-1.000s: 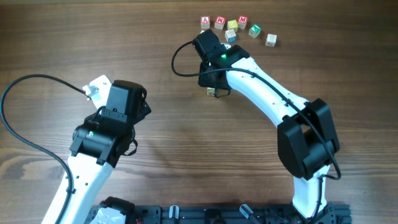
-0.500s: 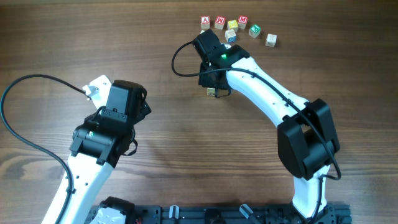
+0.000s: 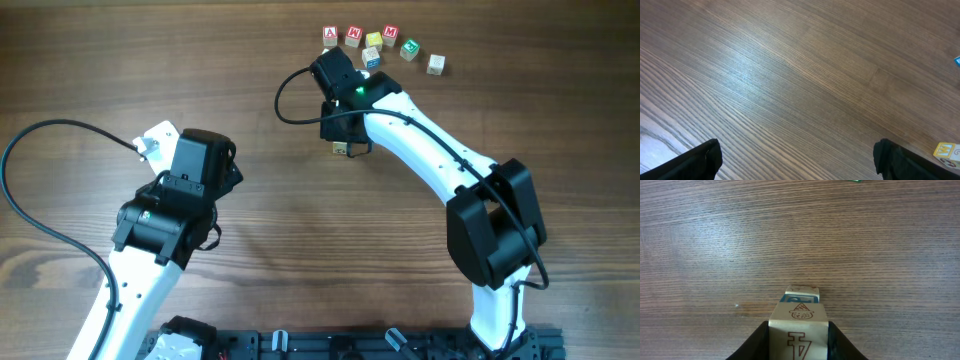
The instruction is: Form a tower
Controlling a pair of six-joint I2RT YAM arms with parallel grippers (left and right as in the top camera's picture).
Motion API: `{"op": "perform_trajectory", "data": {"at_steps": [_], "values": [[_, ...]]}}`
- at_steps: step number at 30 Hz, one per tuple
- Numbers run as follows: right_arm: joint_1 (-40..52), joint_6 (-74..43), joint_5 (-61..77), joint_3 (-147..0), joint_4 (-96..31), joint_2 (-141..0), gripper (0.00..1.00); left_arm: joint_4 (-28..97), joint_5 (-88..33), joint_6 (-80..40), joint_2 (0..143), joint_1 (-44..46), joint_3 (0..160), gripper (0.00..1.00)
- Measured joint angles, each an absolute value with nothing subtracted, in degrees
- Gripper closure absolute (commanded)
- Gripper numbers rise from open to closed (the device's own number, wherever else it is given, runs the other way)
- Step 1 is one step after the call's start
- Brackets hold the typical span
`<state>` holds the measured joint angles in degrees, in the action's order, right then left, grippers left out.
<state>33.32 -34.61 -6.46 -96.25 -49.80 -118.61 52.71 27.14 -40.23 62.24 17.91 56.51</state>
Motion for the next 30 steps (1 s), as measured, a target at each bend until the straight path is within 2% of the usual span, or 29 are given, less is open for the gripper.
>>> {"op": "perform_trajectory", "data": {"at_steps": [11, 30], "values": [[33.32, -33.71, -6.46, -96.27, -49.98, -118.34, 0.84, 52.71, 27.14, -40.23, 62.24, 17.91, 56.49, 0.00], [34.57, -34.92, -6.52, -96.27, -50.33, -118.28, 0.83, 52.71, 27.14, -40.23, 62.24, 17.91, 56.51, 0.00]]}}
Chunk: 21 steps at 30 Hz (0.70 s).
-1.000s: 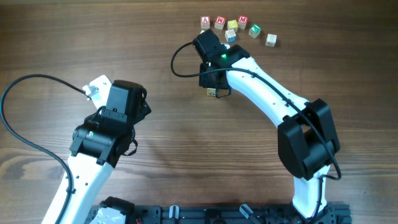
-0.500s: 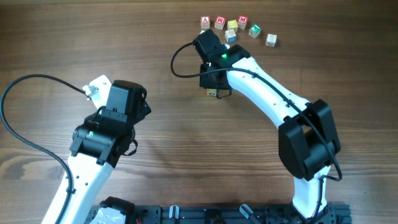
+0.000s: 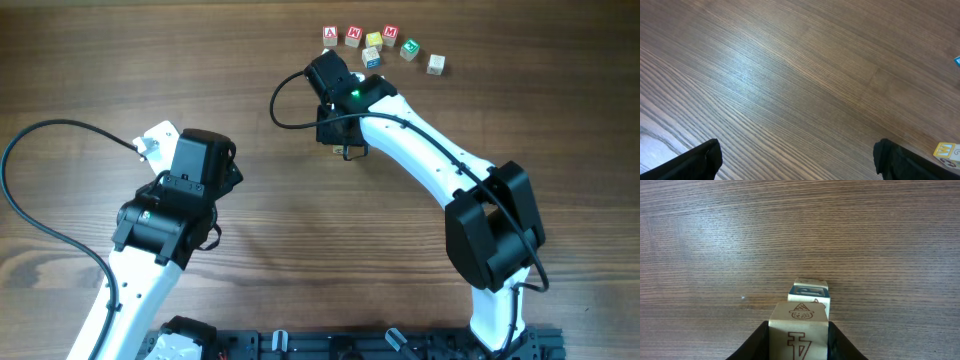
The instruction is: Form a tower
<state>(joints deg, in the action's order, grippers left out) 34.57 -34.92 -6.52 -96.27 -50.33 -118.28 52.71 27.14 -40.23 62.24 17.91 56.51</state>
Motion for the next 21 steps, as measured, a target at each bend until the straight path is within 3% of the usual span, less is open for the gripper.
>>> {"op": "perform_trajectory", "data": {"at_steps": [17, 21], "values": [[34.57, -37.95, -7.99, -96.25, -50.78, -118.26, 0.83, 52.71, 27.16, -40.23, 62.24, 17.91, 56.51, 0.00], [34.57, -37.93, -8.01, -96.27, -50.83, -118.26, 0.78, 52.71, 27.14, -40.23, 62.24, 17.91, 56.51, 0.00]]}}
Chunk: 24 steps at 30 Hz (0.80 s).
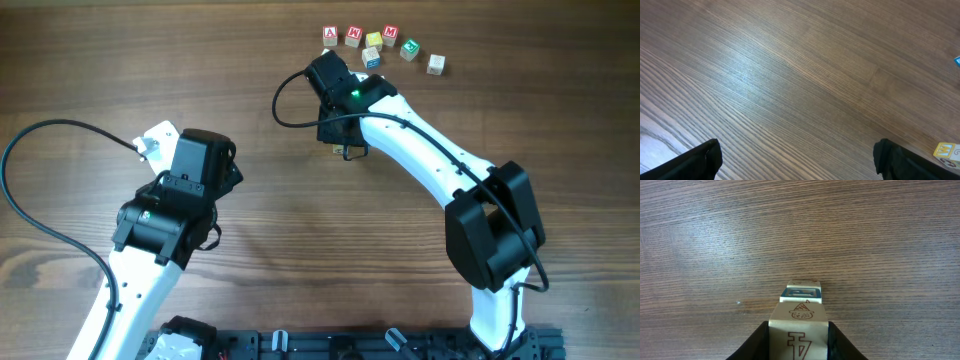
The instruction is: Form a tower
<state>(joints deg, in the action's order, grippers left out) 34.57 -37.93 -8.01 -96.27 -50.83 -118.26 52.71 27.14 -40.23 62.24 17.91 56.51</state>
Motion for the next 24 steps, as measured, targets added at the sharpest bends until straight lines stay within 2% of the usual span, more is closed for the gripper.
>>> {"op": "perform_trajectory", "data": {"at_steps": [3, 7, 18, 24], "values": [[34.57, -37.87, -8.03, -96.27, -51.03, -118.26, 0.77, 52.71, 27.14, -40.23, 62.24, 17.91, 56.51, 0.00], [34.57, -37.87, -8.05, -96.27, -51.03, -118.26, 0.70, 52.71, 27.14, -40.23, 62.24, 17.91, 56.51, 0.00], [34.57, -36.77, -8.25, -96.25, -51.03, -118.26, 0.69, 52.71, 27.16, -40.23, 62.24, 17.91, 56.51, 0.00], [34.57, -36.25, -8.47, -96.27, -51.00, -118.26, 0.63, 52.71, 27.14, -40.23, 62.24, 17.91, 56.51, 0.00]]}}
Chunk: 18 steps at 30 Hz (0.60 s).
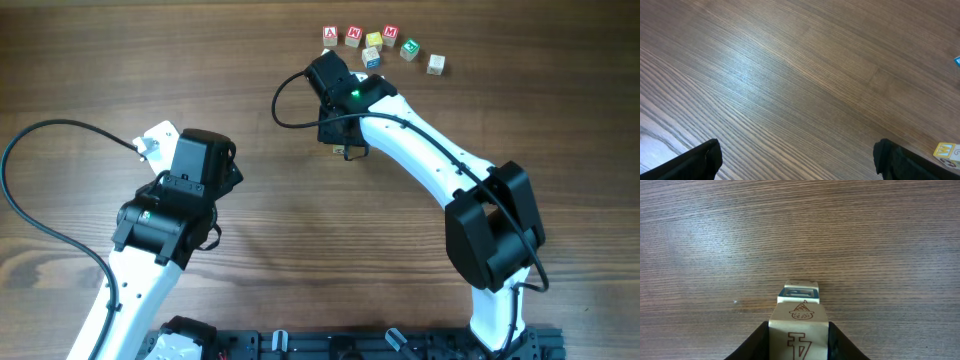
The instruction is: Form a tower
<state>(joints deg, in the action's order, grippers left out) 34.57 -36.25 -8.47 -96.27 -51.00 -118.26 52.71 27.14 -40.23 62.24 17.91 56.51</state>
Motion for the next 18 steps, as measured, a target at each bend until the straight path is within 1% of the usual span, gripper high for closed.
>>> {"op": "perform_trajectory", "data": {"at_steps": [1, 7, 11, 18], "values": [[34.57, -36.16, -8.47, -96.27, -50.98, -118.26, 0.61, 52.71, 27.14, -40.23, 62.24, 17.91, 56.51, 0.00], [34.57, -36.14, -8.67, -96.25, -50.98, -118.26, 0.61, 52.71, 27.14, -40.23, 62.24, 17.91, 56.51, 0.00], [34.57, -36.05, -8.69, -96.27, -50.96, -118.26, 0.71, 52.71, 27.14, -40.23, 62.24, 17.91, 56.51, 0.00], [34.57, -35.97, -8.86, -96.25, -50.96, -118.21, 0.79, 52.71, 27.14, -40.23, 62.24, 17.91, 56.51, 0.00]]}}
